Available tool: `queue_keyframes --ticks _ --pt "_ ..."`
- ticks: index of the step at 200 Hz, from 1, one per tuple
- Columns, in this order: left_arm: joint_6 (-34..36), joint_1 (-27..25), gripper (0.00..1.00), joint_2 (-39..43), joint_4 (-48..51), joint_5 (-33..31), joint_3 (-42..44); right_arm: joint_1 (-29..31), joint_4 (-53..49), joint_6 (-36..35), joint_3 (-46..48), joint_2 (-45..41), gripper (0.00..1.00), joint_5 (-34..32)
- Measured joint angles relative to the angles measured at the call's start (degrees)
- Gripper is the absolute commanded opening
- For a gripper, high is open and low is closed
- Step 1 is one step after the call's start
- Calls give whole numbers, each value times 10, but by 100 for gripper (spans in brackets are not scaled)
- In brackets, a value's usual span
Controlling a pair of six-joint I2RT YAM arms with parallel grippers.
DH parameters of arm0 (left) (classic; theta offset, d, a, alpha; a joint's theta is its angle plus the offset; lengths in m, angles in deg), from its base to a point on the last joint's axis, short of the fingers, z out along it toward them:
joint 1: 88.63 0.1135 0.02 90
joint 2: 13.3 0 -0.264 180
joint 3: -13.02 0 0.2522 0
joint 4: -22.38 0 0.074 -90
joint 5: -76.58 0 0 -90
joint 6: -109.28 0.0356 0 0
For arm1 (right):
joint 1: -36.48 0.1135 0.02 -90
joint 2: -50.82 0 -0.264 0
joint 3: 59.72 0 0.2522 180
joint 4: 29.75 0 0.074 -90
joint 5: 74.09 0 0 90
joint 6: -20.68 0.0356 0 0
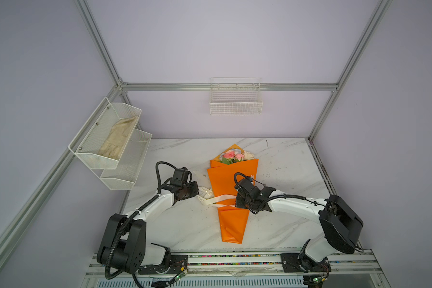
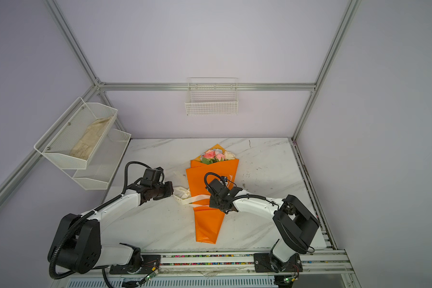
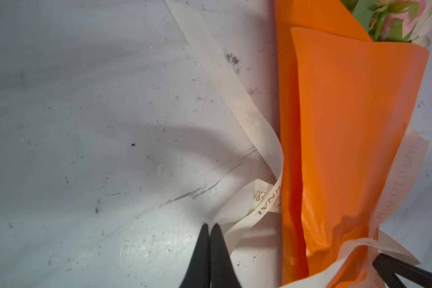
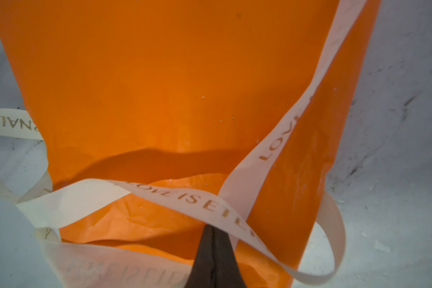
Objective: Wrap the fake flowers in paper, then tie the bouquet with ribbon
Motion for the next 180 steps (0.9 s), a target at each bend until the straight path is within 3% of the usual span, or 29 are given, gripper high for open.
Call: queue_keyframes --ticks 12,18,52,89,138,180 --pt "-1 0 29 0 4 -2 8 0 0 -2 0 1 0 2" --pt "-4 0 35 0 8 -1 10 0 0 -3 0 1 0 3" --pt "5 0 38 0 8 10 10 0 0 -7 0 2 0 9" --pt "52 -1 38 -7 -14 65 5 0 0 -8 0 2 0 10" --pt "104 -13 34 -137 -29 140 -68 0 0 -8 0 2 0 10" --pt "115 -14 37 -176 -41 174 -82 0 0 -8 0 2 0 10"
